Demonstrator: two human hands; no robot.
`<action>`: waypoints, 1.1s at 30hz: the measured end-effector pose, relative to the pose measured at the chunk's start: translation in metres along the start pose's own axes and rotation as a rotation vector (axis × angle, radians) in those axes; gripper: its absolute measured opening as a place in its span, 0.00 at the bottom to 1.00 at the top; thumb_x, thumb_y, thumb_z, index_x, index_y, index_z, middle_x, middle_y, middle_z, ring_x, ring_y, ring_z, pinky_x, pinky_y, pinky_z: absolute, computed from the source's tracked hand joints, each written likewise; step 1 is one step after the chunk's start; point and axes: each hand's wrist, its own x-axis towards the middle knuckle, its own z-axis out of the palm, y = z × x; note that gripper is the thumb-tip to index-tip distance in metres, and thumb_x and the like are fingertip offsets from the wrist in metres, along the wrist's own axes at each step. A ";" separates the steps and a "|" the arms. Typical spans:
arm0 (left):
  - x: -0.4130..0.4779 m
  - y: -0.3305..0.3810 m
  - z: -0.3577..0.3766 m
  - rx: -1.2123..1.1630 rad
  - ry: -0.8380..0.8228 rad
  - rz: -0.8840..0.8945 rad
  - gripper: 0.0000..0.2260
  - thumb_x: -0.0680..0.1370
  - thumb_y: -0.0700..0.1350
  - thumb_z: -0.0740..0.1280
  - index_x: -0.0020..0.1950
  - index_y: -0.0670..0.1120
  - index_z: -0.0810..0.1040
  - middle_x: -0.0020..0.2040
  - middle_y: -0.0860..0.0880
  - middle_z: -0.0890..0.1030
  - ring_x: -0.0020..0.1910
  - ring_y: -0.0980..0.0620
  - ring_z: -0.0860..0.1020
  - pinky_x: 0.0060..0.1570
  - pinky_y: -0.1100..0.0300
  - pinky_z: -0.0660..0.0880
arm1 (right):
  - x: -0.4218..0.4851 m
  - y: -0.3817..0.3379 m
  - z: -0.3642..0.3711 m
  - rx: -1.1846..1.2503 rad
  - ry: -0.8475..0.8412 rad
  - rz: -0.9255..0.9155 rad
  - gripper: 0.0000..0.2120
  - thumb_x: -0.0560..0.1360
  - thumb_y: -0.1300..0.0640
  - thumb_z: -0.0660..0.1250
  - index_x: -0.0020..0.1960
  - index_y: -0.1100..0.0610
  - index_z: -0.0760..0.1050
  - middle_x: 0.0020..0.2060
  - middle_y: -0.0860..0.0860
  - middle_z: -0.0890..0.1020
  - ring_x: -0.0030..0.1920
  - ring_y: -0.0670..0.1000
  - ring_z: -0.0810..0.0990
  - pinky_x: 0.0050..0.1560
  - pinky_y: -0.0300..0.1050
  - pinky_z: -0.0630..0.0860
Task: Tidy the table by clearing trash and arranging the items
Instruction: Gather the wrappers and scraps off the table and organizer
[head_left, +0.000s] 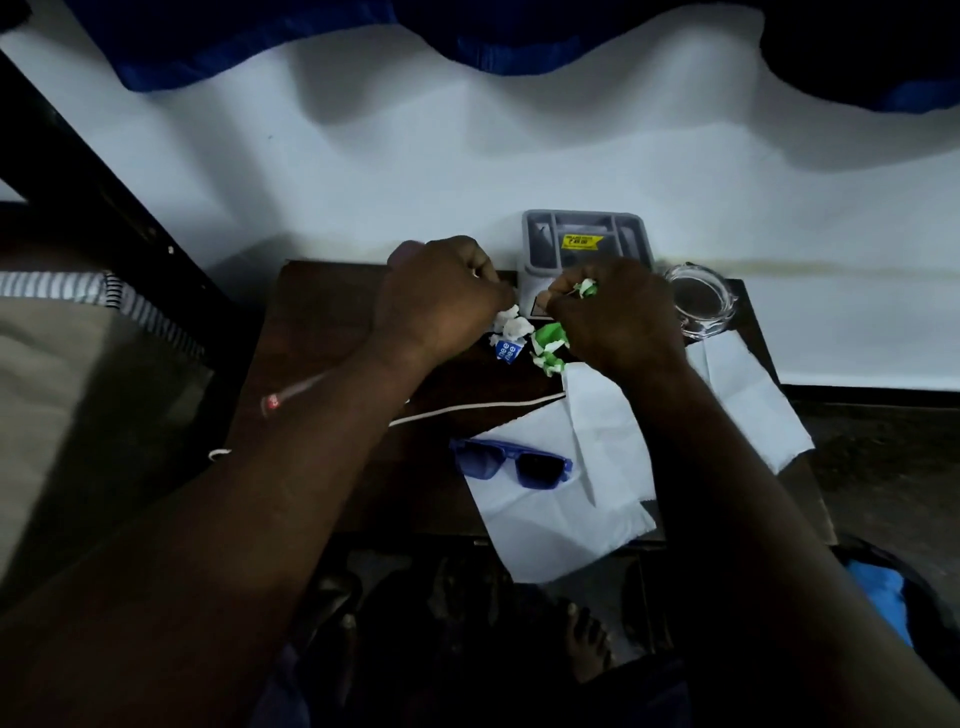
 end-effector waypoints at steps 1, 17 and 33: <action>-0.004 -0.003 0.001 -0.022 -0.016 -0.011 0.08 0.68 0.53 0.76 0.38 0.51 0.81 0.39 0.54 0.84 0.39 0.54 0.80 0.38 0.61 0.72 | 0.000 0.001 -0.001 0.008 0.000 0.004 0.07 0.74 0.50 0.71 0.48 0.49 0.86 0.43 0.49 0.88 0.45 0.52 0.86 0.50 0.44 0.81; 0.027 -0.015 0.024 0.480 -0.094 0.305 0.10 0.78 0.49 0.69 0.57 0.52 0.85 0.56 0.47 0.85 0.56 0.44 0.82 0.58 0.51 0.77 | 0.005 0.011 0.002 -0.024 0.011 0.013 0.12 0.74 0.47 0.72 0.53 0.51 0.84 0.51 0.50 0.87 0.53 0.51 0.84 0.51 0.41 0.78; 0.035 -0.017 0.009 0.417 -0.223 0.243 0.09 0.72 0.53 0.73 0.48 0.50 0.85 0.49 0.49 0.85 0.52 0.47 0.81 0.52 0.56 0.76 | 0.003 0.004 0.006 0.047 -0.051 -0.001 0.07 0.73 0.48 0.74 0.46 0.50 0.85 0.43 0.49 0.87 0.43 0.52 0.87 0.51 0.50 0.83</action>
